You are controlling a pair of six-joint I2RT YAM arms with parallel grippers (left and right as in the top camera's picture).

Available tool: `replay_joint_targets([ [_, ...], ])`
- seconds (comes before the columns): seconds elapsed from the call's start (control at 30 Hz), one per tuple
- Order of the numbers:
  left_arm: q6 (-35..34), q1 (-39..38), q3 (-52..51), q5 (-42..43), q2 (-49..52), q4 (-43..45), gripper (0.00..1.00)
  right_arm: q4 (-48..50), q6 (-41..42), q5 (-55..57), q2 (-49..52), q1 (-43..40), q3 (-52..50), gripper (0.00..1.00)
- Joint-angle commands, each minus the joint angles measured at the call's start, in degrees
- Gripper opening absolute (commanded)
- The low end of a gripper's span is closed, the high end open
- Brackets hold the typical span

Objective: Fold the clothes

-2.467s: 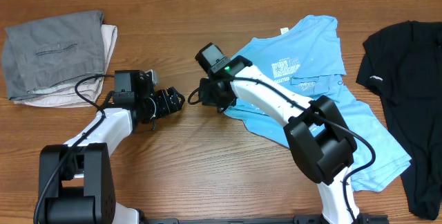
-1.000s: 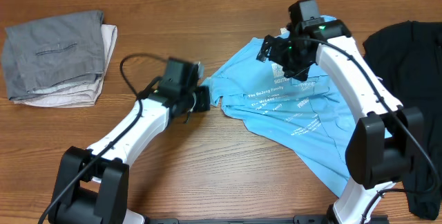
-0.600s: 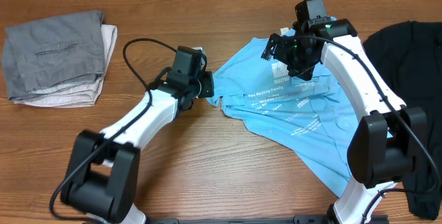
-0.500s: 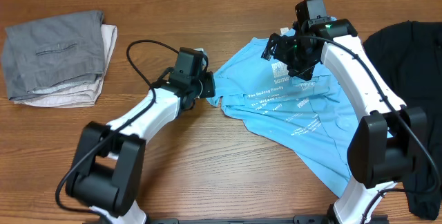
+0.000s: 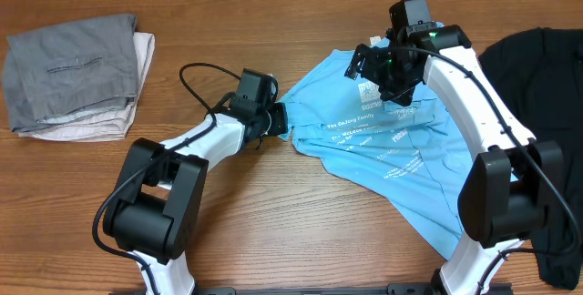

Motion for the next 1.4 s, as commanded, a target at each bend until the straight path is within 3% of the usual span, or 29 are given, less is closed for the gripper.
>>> replay_joint_targets([
  [0.0,0.81,-0.22,-0.13,-4.61,4.68,-2.16,0.04,0.28,-0.39,0.0,-0.44,0.2,0.15,1.0],
  [0.27,6.84,3.78,0.81,-20.37,2.38,-8.63,0.04,0.28,-0.42,0.0,-0.44,0.2,0.15,1.0],
  [0.77,12.74,8.7,4.59,-24.61,-3.69,-13.09,0.08,0.28,-0.39,0.0,-0.44,0.2,0.15,1.0],
  [0.97,12.7,9.33,7.85,-23.87,-5.68,-15.98,0.05,0.28,-0.39,0.0,-0.44,0.2,0.15,1.0],
  [1.17,12.72,9.33,13.86,-12.81,-9.27,-19.71,0.06,0.28,-0.39,0.0,-0.44,0.2,0.15,1.0],
  [1.37,12.72,9.27,14.1,-8.72,-7.39,-23.54,0.06,0.28,-0.39,0.0,-0.44,0.2,0.15,1.0],
])
